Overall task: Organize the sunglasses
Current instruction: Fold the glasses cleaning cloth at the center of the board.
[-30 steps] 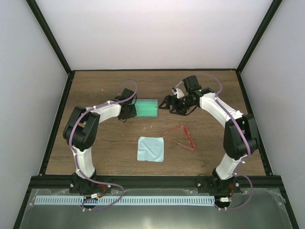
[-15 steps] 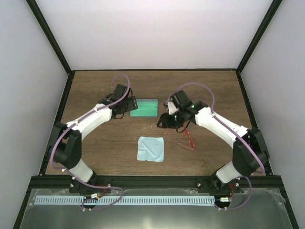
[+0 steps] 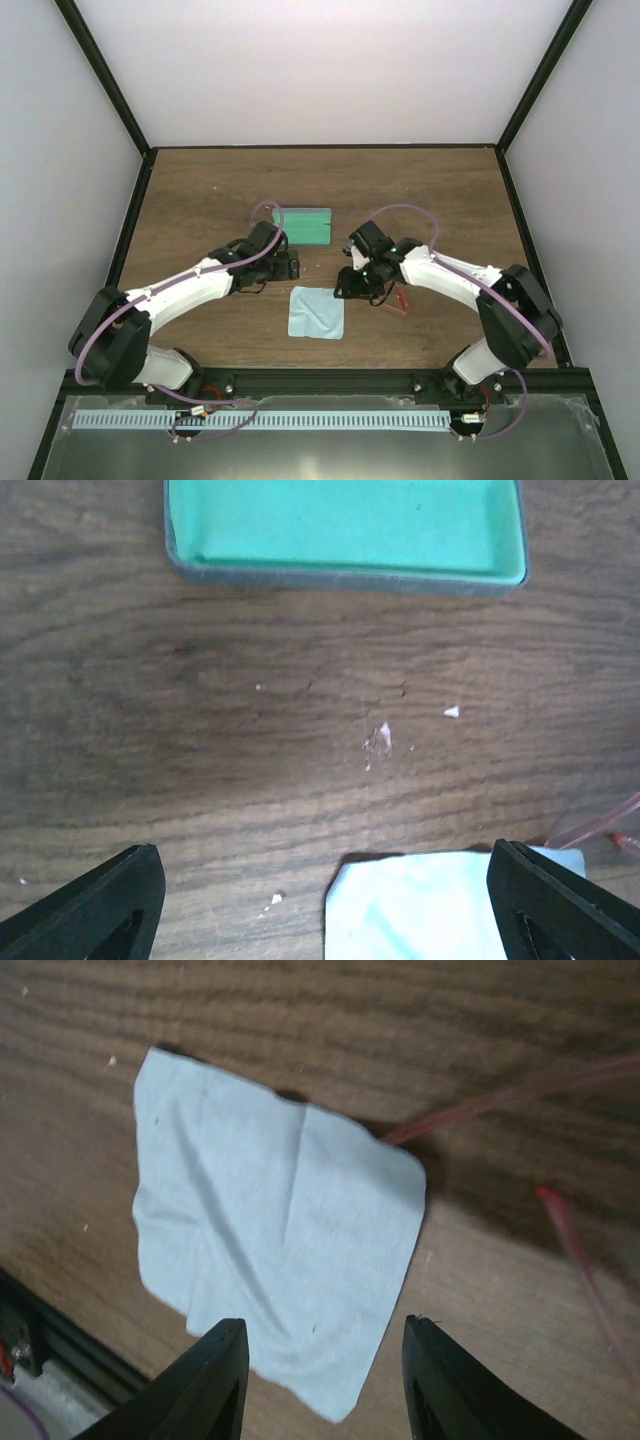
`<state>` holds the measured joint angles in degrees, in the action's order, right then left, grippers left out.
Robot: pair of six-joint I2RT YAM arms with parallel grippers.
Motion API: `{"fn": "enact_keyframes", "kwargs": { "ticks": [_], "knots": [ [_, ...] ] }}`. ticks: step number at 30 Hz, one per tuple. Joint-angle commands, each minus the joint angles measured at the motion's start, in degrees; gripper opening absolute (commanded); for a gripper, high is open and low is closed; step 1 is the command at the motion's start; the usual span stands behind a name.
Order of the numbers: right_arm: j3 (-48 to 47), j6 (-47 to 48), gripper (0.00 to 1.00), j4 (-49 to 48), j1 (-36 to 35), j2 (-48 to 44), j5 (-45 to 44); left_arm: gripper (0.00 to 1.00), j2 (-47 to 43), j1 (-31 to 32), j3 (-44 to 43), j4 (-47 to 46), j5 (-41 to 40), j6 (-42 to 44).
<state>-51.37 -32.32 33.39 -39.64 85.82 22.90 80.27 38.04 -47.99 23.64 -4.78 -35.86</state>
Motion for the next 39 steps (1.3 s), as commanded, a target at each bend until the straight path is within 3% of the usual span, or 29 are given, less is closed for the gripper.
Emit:
{"fn": "enact_keyframes", "kwargs": {
  "ticks": [1,9,20,31,39],
  "knots": [
    [-4.0,1.7,0.44,-1.9,-0.4,4.5,-4.8,0.91,-2.0,0.8,2.0,-1.2,0.7,-0.3],
    [-7.6,4.0,0.44,-2.4,-0.4,11.9,-7.9,0.89,-0.5,0.8,3.1,-1.0,2.2,1.7],
    [-7.8,4.3,0.28,-2.8,-0.4,14.8,-7.5,0.83,3.4,0.8,2.5,-2.3,4.4,2.9],
    [-7.5,3.7,0.05,-3.4,-0.4,15.0,-5.9,0.69,3.7,0.8,3.7,-3.2,7.3,4.3],
    [-7.3,3.2,0.01,-2.9,-0.4,14.3,-5.9,0.45,4.4,0.9,5.2,-5.9,15.1,6.9]
  ]
}}
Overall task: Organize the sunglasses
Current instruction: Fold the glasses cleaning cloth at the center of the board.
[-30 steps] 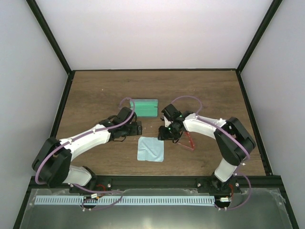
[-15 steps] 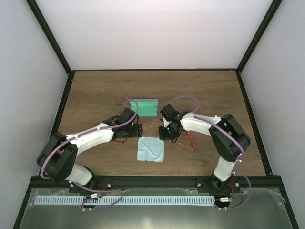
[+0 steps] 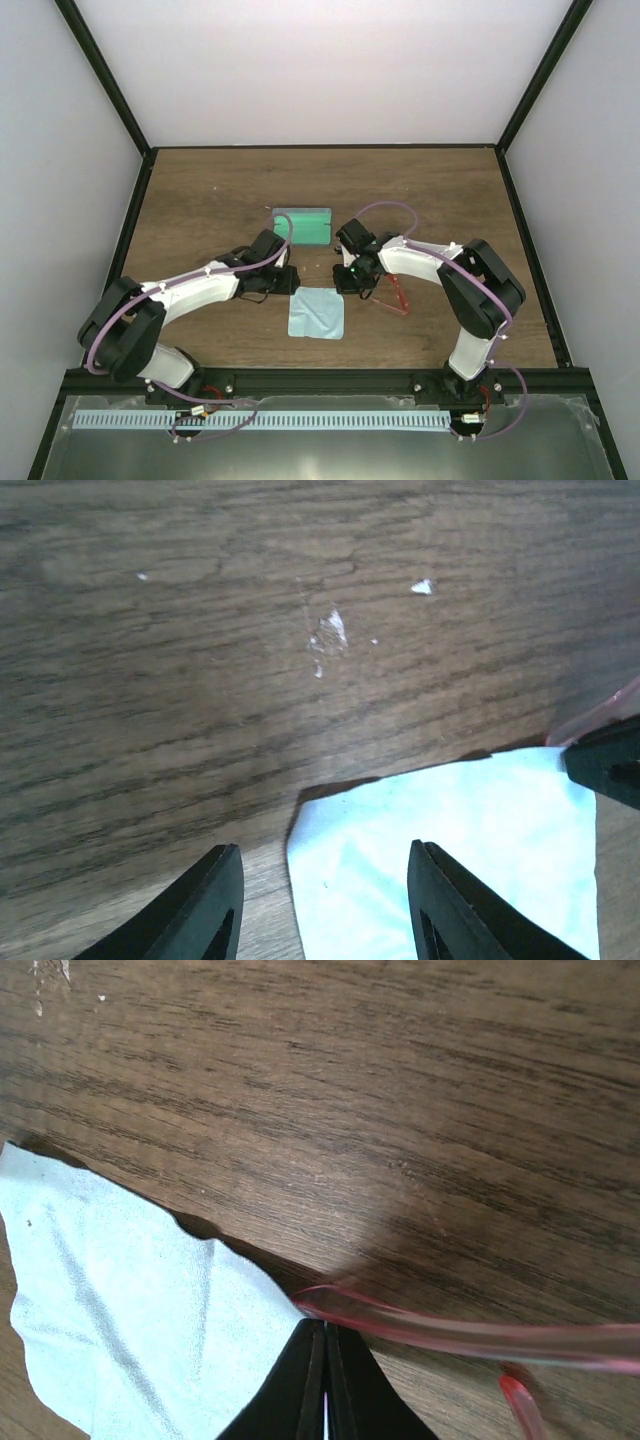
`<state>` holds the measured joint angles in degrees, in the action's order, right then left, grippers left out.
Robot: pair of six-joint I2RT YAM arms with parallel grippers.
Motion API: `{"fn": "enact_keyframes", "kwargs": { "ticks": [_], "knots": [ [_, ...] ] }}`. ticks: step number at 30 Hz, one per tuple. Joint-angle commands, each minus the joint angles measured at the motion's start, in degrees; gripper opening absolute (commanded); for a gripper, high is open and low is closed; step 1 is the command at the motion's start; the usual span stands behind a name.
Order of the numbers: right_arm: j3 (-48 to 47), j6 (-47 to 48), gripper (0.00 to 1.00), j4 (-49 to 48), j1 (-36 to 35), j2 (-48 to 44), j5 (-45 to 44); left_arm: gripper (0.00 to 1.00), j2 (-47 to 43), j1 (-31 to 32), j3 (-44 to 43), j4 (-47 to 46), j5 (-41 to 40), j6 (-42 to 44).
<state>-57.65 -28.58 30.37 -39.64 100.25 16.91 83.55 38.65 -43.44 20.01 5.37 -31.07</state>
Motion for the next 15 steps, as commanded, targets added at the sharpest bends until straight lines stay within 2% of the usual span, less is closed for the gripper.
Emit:
{"fn": "enact_keyframes", "kwargs": {
  "ticks": [1,9,15],
  "knots": [
    [-1.1,-0.6,0.01,0.1,-0.4,-0.1,0.1,0.42,1.5,0.3,0.6,-2.3,5.6,2.6],
    [-1.5,-0.7,0.01,0.2,-0.4,0.1,0.3,0.37,5.3,0.8,0.3,-1.9,4.5,3.8],
    [-1.3,-0.9,0.01,0.5,-0.4,0.3,-0.1,0.37,7.0,0.8,-0.1,-2.3,3.8,3.5]
  ]
}}
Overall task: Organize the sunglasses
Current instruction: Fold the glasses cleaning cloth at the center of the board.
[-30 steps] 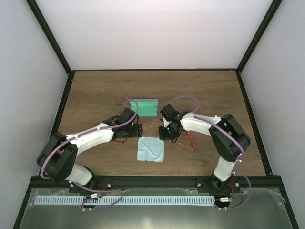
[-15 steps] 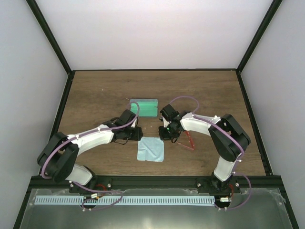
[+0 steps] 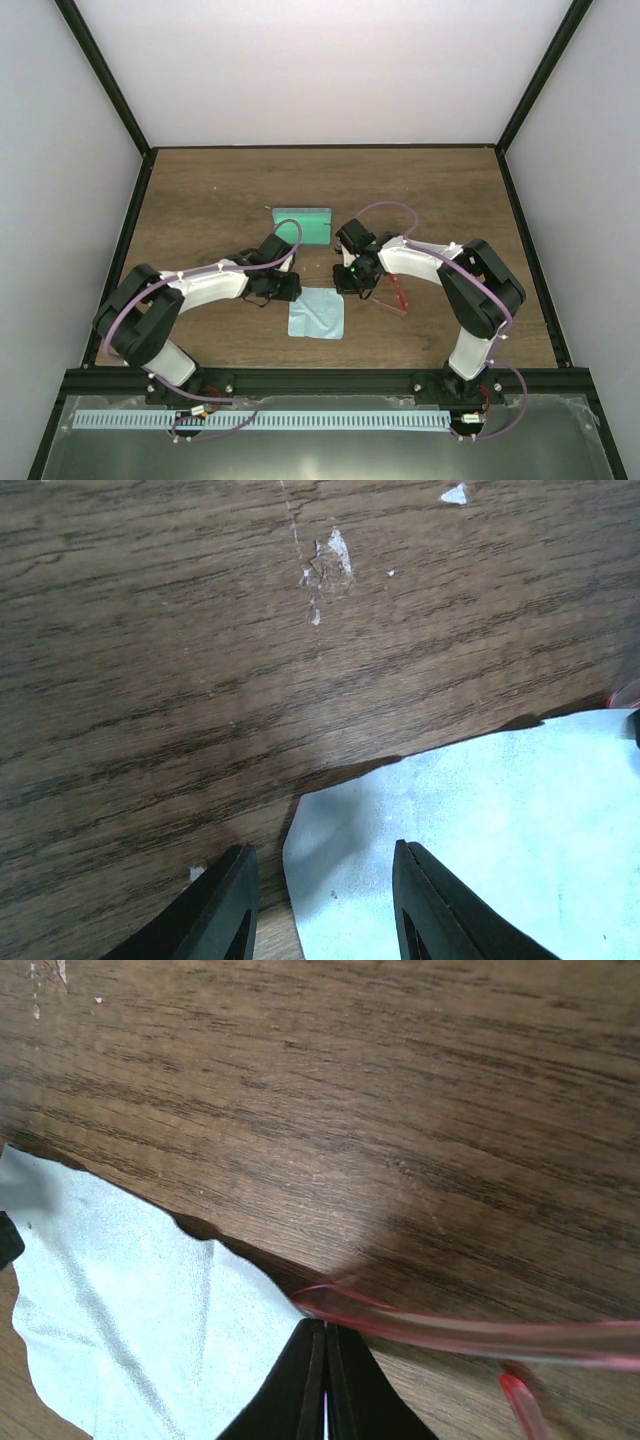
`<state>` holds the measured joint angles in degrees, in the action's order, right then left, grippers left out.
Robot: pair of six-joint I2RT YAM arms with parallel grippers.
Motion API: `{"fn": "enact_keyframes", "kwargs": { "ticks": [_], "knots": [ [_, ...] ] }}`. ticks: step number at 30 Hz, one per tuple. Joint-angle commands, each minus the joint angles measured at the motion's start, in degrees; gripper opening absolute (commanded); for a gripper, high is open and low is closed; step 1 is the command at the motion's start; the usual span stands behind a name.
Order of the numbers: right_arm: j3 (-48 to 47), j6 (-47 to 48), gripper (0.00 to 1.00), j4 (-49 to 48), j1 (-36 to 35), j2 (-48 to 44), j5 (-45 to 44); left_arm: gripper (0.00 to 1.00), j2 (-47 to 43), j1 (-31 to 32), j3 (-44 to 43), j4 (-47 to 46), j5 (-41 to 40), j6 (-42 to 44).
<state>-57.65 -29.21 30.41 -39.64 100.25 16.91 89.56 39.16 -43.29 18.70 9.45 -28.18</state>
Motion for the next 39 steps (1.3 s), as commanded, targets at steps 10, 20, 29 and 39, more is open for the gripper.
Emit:
{"fn": "enact_keyframes", "kwargs": {
  "ticks": [10,20,29,39],
  "knots": [
    [-0.9,-0.5,0.01,0.8,-0.4,0.3,0.1,0.24,4.0,0.4,-1.5,-1.1,-0.1,2.4],
    [-1.5,-0.2,0.01,0.6,-0.4,0.4,1.4,0.04,3.1,0.4,0.1,-1.6,-1.1,2.2],
    [-0.8,0.0,0.01,0.8,-0.6,-2.1,0.9,0.04,-0.8,0.7,-0.4,-1.2,-1.0,2.0],
    [-0.4,-0.6,0.01,0.8,-1.9,-4.1,0.9,0.04,-2.4,2.8,-2.2,-0.1,-1.3,1.8]
  ]
}}
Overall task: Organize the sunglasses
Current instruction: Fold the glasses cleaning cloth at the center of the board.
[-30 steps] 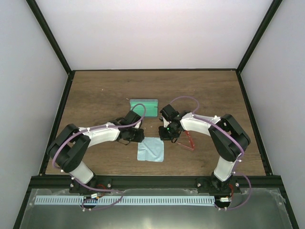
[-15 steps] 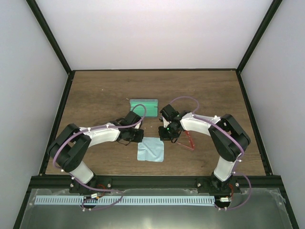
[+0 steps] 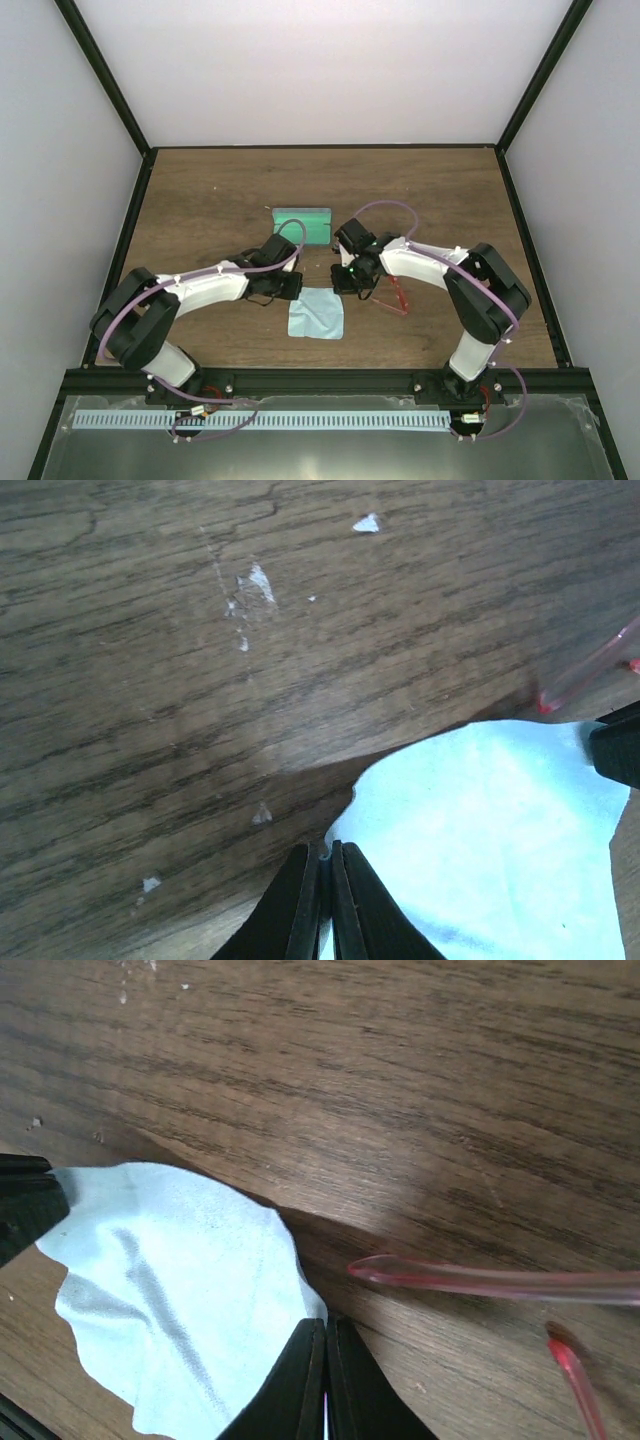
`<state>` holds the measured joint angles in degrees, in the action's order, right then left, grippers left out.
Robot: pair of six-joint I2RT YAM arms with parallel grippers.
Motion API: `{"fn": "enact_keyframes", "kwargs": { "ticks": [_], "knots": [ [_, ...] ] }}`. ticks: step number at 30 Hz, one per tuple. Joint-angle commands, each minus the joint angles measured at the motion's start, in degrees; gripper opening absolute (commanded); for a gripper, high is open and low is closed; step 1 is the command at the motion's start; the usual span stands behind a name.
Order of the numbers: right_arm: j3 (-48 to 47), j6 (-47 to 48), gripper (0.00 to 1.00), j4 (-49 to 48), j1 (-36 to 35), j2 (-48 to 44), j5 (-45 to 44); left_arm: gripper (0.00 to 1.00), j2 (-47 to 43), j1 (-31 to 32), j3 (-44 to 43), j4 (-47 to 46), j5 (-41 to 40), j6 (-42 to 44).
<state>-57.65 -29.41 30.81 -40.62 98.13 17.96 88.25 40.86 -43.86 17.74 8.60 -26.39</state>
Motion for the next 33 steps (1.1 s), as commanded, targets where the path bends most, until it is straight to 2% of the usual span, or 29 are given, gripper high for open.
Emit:
{"fn": "enact_keyframes", "kwargs": {
  "ticks": [1,14,33],
  "knots": [
    [-0.4,-0.5,0.01,0.5,-1.0,-2.2,-0.1,0.04,-1.1,1.4,-1.7,1.1,-0.7,0.0],
    [2.5,-0.7,0.01,1.3,-2.3,-5.6,-0.6,0.04,-3.2,2.2,-1.6,2.2,-1.7,-0.9],
    [3.8,-2.3,0.01,1.4,-5.0,-6.8,-0.4,0.04,-6.4,2.8,3.2,1.9,2.8,2.1]
  ]
}}
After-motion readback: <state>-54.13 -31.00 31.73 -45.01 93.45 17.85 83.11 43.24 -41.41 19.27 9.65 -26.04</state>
